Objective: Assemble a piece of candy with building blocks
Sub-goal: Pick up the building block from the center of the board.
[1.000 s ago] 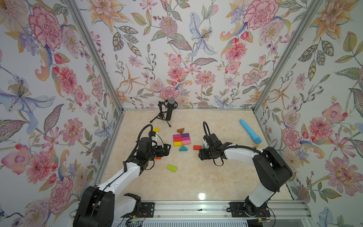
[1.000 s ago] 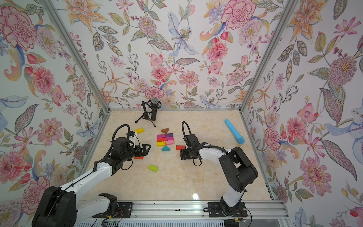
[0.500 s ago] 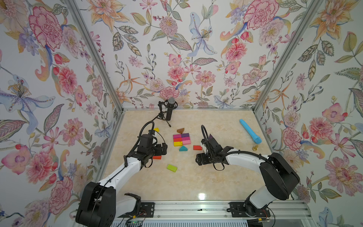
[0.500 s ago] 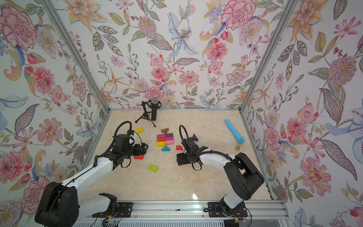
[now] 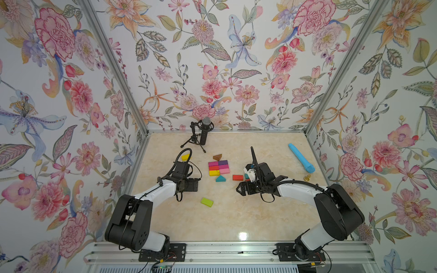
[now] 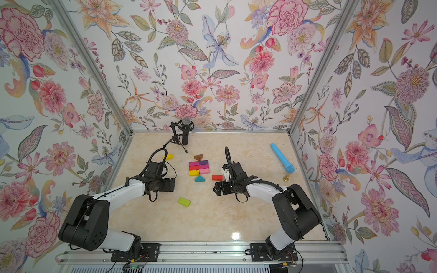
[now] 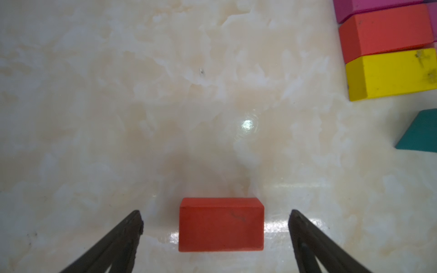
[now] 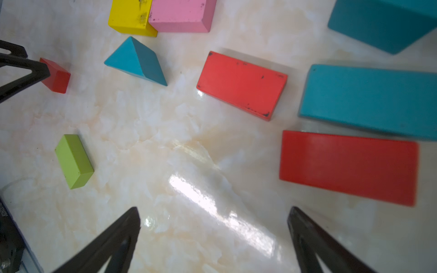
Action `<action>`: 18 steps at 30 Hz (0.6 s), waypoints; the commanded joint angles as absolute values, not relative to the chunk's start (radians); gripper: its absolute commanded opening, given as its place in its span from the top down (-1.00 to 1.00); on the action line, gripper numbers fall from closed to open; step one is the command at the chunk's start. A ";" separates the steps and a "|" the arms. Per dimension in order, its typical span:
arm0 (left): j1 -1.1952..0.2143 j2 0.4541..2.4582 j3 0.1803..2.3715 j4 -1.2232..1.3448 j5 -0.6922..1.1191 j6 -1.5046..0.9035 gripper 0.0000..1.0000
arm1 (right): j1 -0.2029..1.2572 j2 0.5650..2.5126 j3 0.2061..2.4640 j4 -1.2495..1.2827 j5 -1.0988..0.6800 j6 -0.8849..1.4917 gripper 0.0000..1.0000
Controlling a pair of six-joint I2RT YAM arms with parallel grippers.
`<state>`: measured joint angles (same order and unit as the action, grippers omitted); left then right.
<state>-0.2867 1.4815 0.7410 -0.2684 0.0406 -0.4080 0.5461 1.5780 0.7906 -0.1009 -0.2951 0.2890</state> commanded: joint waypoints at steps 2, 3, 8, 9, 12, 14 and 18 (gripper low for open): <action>-0.301 1.545 0.786 -0.321 0.006 -0.365 -0.72 | 0.491 1.530 0.774 -0.080 -0.354 0.242 -0.99; -0.306 1.552 0.791 -0.330 -0.003 -0.362 -0.69 | 0.480 1.517 0.771 -0.083 -0.354 0.242 -0.99; -0.318 1.557 0.789 -0.342 -0.015 -0.354 -0.58 | 0.436 1.469 0.770 -0.093 -0.357 0.241 -0.99; -0.324 1.557 0.787 -0.345 -0.023 -0.353 -0.53 | 0.427 1.462 0.774 -0.100 -0.357 0.238 -0.99; -0.333 1.592 0.775 -0.336 -0.033 -0.357 -0.26 | 0.405 1.448 0.786 -0.113 -0.359 0.229 -0.99; -0.333 1.595 0.769 -0.325 -0.031 -0.364 -0.02 | 0.390 1.440 0.789 -0.118 -0.359 0.224 -0.99; -0.349 1.574 0.786 -0.323 -0.003 -0.395 0.26 | 0.362 1.396 0.774 -0.125 -0.322 0.233 -0.99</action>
<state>-0.3290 1.5692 0.7696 -0.2974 -0.0044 -0.3779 0.3779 1.4517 0.7757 -0.1123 -0.3439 0.2459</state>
